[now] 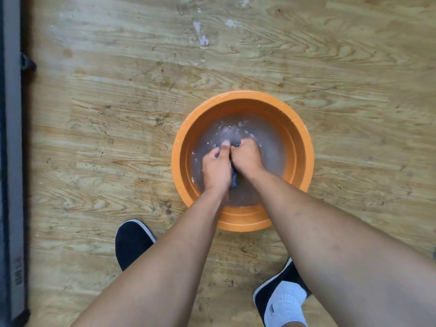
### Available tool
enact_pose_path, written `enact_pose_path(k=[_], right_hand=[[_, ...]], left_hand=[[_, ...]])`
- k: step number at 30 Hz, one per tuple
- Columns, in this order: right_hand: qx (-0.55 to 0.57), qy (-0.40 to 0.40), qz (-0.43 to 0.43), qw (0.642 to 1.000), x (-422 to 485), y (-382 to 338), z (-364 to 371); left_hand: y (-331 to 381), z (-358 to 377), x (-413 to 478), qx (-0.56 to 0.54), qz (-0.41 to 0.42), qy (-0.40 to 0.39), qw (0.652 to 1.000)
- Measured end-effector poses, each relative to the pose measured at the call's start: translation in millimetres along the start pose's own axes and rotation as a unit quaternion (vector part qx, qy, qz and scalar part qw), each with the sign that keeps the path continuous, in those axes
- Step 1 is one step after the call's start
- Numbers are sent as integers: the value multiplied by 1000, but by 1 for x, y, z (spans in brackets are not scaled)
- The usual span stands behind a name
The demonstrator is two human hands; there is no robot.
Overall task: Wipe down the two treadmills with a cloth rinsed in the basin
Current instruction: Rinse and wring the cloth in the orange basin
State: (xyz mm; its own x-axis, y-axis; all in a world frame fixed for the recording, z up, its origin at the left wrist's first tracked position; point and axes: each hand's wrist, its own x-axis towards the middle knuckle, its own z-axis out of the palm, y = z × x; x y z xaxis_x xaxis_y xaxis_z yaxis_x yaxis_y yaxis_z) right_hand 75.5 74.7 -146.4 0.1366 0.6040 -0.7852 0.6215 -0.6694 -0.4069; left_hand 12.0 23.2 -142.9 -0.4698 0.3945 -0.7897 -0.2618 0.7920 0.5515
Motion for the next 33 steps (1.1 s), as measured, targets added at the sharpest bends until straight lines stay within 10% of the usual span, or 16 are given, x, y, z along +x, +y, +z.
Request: enact_pose_path(k=[6, 18, 24, 33], right_hand=[[86, 91, 89, 988, 13, 15, -33], [87, 27, 5, 996, -22, 5, -2], [125, 12, 95, 988, 5, 6, 9], [112, 83, 7, 990, -11, 25, -19]], left_hand=[[-3, -32, -6, 128, 35, -6, 991], [-3, 14, -18, 0, -55, -74, 996], [9, 2, -21, 77, 21, -24, 997], [28, -10, -17, 68, 68, 67, 993]])
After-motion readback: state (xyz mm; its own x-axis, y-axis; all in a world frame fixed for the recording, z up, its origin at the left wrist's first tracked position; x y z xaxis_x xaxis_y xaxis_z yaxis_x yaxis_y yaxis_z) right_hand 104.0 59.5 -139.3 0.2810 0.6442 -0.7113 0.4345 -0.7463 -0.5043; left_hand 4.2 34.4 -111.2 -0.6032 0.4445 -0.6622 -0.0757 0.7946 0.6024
